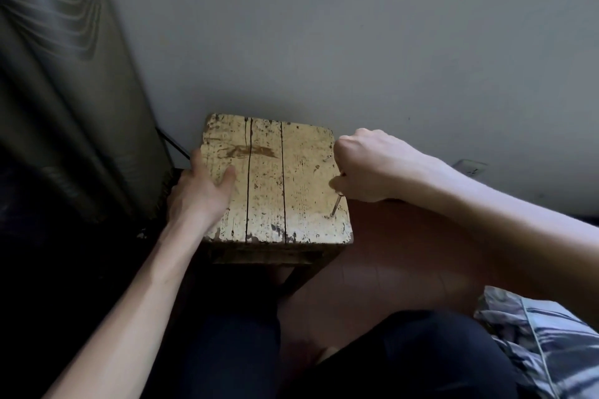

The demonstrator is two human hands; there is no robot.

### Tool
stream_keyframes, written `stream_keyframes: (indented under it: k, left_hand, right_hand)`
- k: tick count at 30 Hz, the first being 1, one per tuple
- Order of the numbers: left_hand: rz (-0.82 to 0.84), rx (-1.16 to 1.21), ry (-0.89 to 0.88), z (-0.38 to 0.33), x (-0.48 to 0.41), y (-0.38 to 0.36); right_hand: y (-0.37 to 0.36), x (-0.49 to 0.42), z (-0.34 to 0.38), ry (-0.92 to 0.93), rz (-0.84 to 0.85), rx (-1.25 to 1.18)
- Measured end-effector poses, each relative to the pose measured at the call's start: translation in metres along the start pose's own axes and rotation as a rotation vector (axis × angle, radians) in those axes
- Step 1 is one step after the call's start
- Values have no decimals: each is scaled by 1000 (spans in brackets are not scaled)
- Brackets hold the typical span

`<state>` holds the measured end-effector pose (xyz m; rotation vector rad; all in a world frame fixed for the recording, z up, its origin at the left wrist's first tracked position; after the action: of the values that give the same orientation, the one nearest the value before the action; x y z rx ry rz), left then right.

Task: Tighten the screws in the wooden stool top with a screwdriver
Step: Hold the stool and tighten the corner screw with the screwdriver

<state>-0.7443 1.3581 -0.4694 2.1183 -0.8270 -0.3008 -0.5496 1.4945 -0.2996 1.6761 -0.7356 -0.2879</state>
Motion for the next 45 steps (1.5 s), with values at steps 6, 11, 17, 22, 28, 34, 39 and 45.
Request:
stream_keyframes:
  k: [6,11,17,22,28,34,39,45]
  left_hand:
    - [0,45,-9,-4,5,4]
    - [-2,32,-17,-6,5,4]
    - [-12,22,-21,-4,2,3]
    - [-4,26,-19,0,-1,1]
    - [0,18,-19,0,-1,1]
    - [-2,17,-26,-2,0,2]
    - [-12,19,-30,-1,1,2]
    - [-8,14,-17,2,-2,-1]
  right_hand:
    - [10,0,-7,87,103,30]
    - [11,5,-14,349,-8,201]
    - [6,4,-19,441,-29,216]
    - [1,3,-23,269,-20,89]
    - [-5,-6,-29,-41,91,-98]
    - [7,5,-25,205,130,37]
    - [13,9,-12,512,9,281]
    - [10,9,-7,524,10,284]
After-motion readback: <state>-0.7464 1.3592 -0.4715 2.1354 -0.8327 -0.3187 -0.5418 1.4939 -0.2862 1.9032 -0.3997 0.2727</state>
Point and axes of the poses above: each hand's wrist, its own x-axis away from the middle knuckle, its own y-axis out of the back of the hand, z = x × y, the point moved 2 cm from there along -x, towards the middle knuckle, and after that the axes turned 6 degrees about -y, right-handed, at the moved point
